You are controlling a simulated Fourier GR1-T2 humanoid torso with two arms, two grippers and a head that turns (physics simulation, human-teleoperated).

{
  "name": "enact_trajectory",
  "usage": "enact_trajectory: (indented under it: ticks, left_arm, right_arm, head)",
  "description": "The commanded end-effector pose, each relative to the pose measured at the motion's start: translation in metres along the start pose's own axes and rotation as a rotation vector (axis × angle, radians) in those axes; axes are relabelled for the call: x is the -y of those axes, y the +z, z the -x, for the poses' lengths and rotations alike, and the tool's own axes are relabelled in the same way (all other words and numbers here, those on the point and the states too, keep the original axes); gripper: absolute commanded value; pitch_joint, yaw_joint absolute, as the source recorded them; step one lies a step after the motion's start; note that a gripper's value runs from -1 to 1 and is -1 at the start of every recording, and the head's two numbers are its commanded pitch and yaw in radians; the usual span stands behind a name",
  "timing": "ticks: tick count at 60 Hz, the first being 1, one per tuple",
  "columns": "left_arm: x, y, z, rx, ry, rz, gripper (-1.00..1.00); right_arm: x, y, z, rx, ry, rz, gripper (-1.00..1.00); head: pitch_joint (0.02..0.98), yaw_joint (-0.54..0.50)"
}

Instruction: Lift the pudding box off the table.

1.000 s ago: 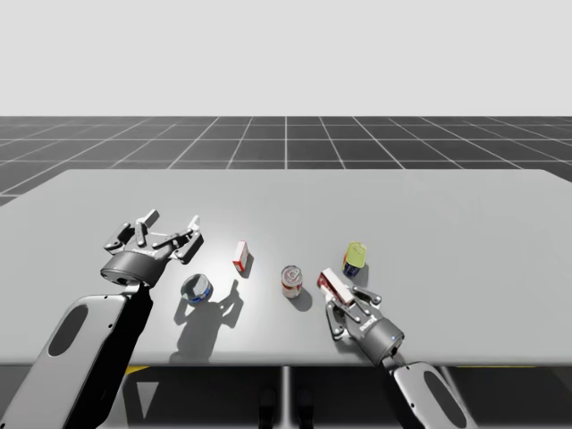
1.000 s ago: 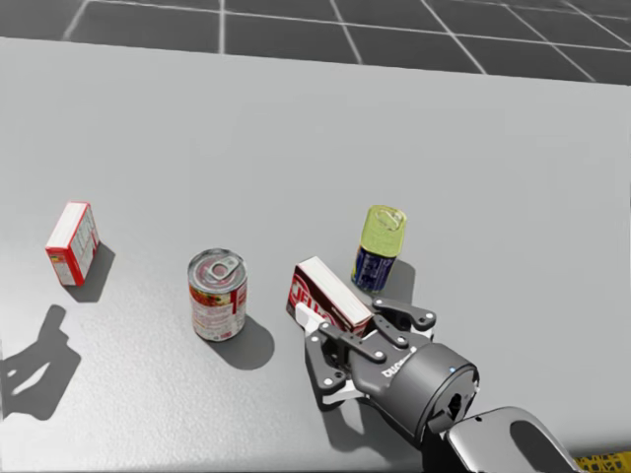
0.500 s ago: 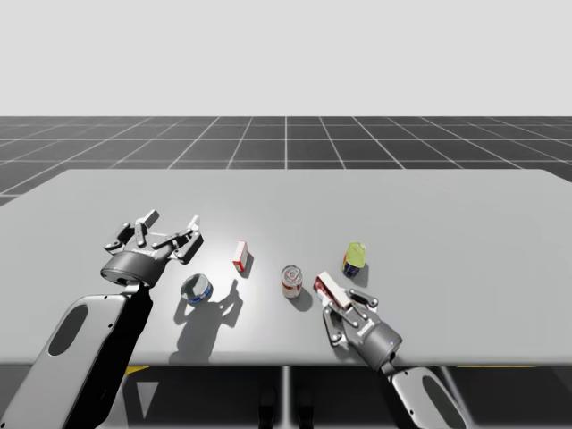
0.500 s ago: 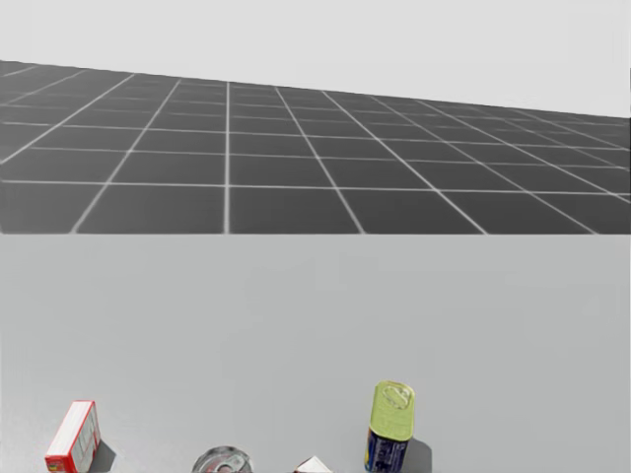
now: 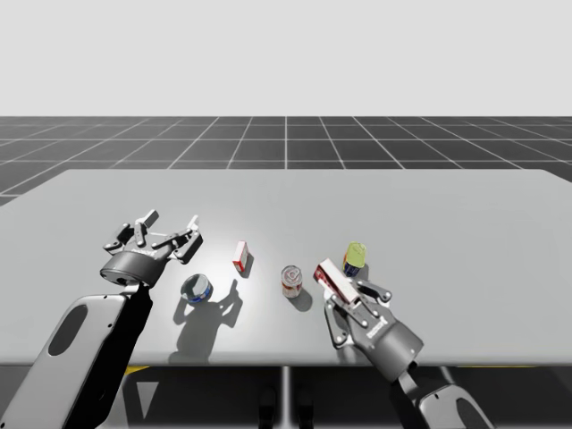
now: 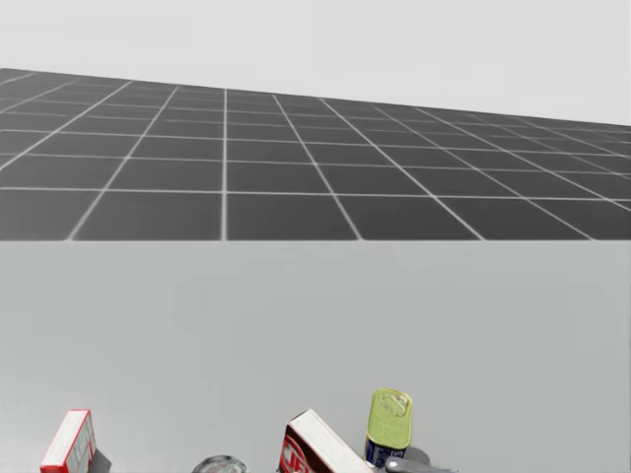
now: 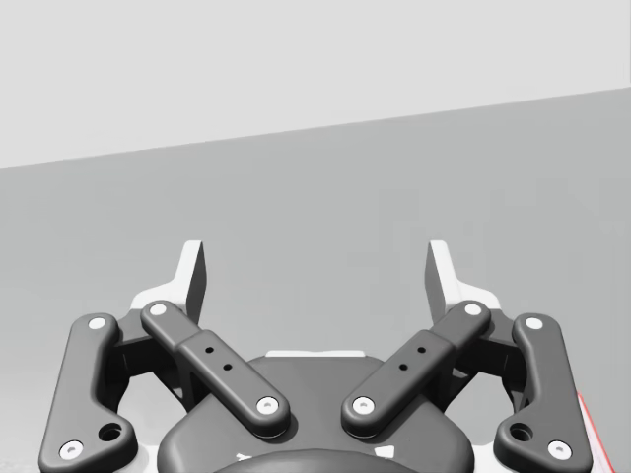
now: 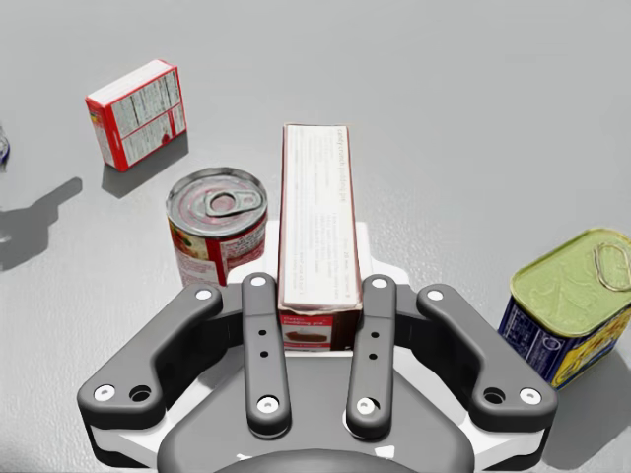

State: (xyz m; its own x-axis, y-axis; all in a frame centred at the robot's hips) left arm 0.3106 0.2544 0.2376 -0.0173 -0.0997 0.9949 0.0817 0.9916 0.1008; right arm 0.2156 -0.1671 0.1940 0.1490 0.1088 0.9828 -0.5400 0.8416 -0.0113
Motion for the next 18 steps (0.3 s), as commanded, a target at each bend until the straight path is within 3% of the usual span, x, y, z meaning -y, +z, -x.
enact_trajectory:
  ticks: [1,14,18]
  left_arm:
    - [0.000,0.000,0.000,0.001,0.002,-0.001,-1.00]
    - [0.000,0.001,-0.001,0.003,0.006,0.001,-1.00]
    - [-0.001,0.001,-0.002,0.002,0.021,0.010,-1.00]
  right_arm:
    - [0.005,0.001,-0.045,0.102,0.030,0.100,1.00]
    - [0.004,0.015,-0.103,0.254,0.079,0.123,1.00]
    - [0.003,0.023,-0.120,0.298,0.077,0.123,1.00]
  head:
    - [0.444,-0.19]
    - [0.446,-0.20]
    - [0.444,-0.20]
